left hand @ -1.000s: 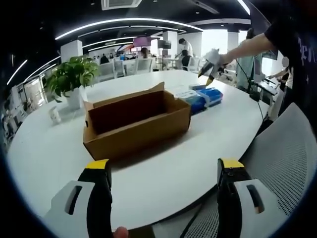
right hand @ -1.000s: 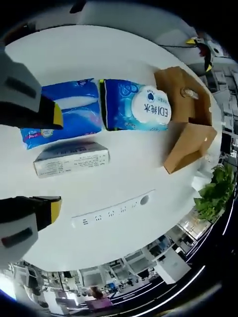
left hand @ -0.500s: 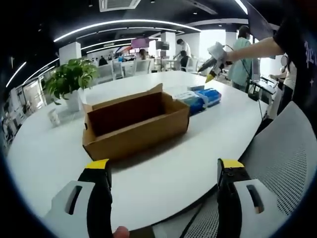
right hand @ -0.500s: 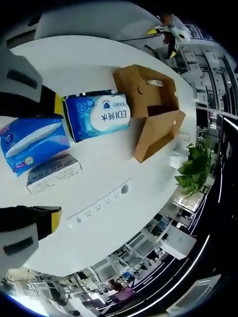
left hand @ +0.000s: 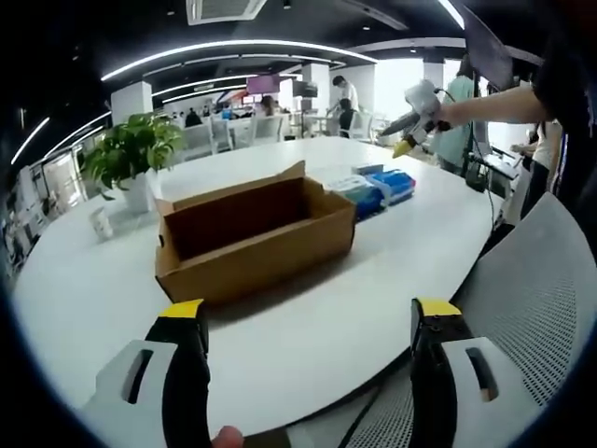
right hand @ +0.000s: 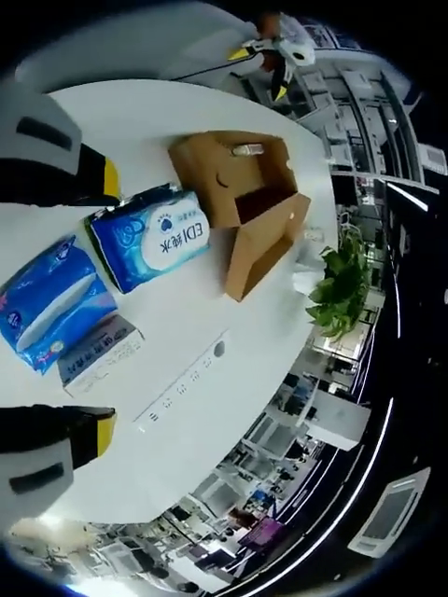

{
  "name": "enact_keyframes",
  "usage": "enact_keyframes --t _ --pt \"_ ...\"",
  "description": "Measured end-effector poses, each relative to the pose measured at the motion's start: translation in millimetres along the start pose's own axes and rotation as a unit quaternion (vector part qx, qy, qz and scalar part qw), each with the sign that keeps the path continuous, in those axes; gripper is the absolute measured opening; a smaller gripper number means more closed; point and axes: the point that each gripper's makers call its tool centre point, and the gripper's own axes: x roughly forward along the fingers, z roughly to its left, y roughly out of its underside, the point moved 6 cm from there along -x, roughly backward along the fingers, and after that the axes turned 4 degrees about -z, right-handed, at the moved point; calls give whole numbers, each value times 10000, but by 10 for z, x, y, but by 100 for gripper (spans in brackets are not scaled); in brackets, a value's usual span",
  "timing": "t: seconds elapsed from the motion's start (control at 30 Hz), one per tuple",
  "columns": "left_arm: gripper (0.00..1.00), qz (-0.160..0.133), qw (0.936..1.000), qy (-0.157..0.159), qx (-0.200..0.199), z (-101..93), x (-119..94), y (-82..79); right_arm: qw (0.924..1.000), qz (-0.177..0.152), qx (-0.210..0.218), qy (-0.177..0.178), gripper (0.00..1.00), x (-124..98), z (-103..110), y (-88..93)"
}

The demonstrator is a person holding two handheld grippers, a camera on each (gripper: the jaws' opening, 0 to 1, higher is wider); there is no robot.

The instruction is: Operate the shoe box by opening the lid, removing the specified soft item, and placing it in the target area until the item is outside and the box remains undamaged.

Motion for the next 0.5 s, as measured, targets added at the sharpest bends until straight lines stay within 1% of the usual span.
enact_keyframes --t 0.1,0.3,0.4,0.5 --pt "90 -4 10000 6 -4 -3 -1 0 9997 -158 195 71 94 -43 101 -8" --pt "93 -80 10000 32 -24 -18 -3 -26 9986 -326 365 192 99 -108 253 -4" --pt "95 -101 9999 32 -36 -24 -5 -38 9979 -407 435 250 99 -136 314 0" --pt "98 -114 9999 43 -73 -32 -5 -45 9979 -396 424 274 99 -166 396 19"
